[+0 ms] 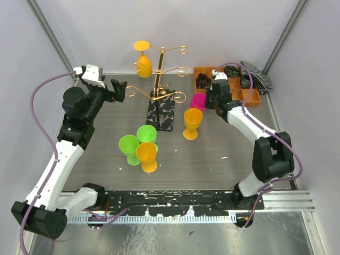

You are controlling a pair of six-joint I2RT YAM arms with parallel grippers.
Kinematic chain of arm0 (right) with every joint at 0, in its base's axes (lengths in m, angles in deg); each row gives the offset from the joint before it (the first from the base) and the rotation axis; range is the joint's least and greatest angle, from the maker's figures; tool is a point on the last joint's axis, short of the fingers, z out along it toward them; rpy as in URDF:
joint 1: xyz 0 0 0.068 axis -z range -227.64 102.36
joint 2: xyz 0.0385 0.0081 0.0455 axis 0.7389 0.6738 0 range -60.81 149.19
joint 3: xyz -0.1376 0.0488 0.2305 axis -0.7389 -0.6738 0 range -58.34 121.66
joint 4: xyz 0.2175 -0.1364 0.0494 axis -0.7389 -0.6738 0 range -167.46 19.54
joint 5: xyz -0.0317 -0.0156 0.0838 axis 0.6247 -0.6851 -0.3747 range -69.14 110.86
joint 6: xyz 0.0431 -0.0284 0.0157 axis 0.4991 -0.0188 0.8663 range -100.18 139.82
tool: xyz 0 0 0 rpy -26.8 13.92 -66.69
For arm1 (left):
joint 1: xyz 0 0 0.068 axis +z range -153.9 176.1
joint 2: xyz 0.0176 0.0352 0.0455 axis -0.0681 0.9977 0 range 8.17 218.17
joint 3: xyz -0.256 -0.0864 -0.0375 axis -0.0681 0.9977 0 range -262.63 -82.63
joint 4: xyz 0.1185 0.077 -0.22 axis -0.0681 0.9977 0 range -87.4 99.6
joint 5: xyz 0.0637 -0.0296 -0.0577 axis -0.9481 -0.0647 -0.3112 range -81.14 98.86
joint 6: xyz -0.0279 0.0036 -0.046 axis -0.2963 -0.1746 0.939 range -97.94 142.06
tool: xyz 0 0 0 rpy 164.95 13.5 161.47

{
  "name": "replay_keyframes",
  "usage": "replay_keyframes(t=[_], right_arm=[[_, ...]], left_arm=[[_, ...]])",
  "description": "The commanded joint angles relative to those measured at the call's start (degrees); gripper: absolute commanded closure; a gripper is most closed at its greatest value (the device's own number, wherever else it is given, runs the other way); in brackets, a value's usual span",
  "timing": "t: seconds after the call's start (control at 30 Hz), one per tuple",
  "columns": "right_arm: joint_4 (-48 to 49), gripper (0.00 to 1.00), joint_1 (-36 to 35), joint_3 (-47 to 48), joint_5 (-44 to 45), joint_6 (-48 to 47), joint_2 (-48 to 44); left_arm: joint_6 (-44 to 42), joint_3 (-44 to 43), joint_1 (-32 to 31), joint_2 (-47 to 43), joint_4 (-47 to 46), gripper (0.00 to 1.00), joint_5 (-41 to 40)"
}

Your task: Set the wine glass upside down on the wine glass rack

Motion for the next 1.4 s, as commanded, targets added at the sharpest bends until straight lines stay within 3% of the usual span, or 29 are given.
replay_keyframes(t=[0.0, 0.37, 0.6, 0.73, 0.83, 1.17, 1.37], right_arm=[[-0.43, 0.98, 0.03, 1.4, 5.46, -1.69, -4.19], [-10.17, 0.99, 0.12, 1.23, 21.24, -4.81, -17.45], [-10.68, 1.0, 0.12, 5.99, 21.69, -8.88, -27.29], [-4.11, 1.0, 0.11, 5.65, 19.04, -12.63, -31.96], [2.23, 1.0, 0.11, 4.62, 14.73, -14.0, -34.76], [24.05, 1.0, -0.98, 1.24, 4.32, -12.56, -32.75], [37.71, 0.99, -10.99, -1.37, 9.12, -21.01, -29.21]], left_arm=[[0.35, -3.03, -0.33, -1.9, 2.0, 0.04, 0.1], [6.66, -6.81, -0.35, -0.41, 6.34, 0.04, 0.21], [12.44, -13.31, -0.33, 1.22, 10.94, 0.05, -0.55], [17.45, -20.91, -0.32, 4.19, 19.32, 0.08, -1.76], [20.41, -22.39, -0.35, 5.28, 19.92, 0.08, -0.33], [37.94, -19.53, -0.32, 6.04, 8.84, 0.07, 6.37], [51.87, -17.41, -0.29, 5.65, 3.7, 0.05, 4.45]])
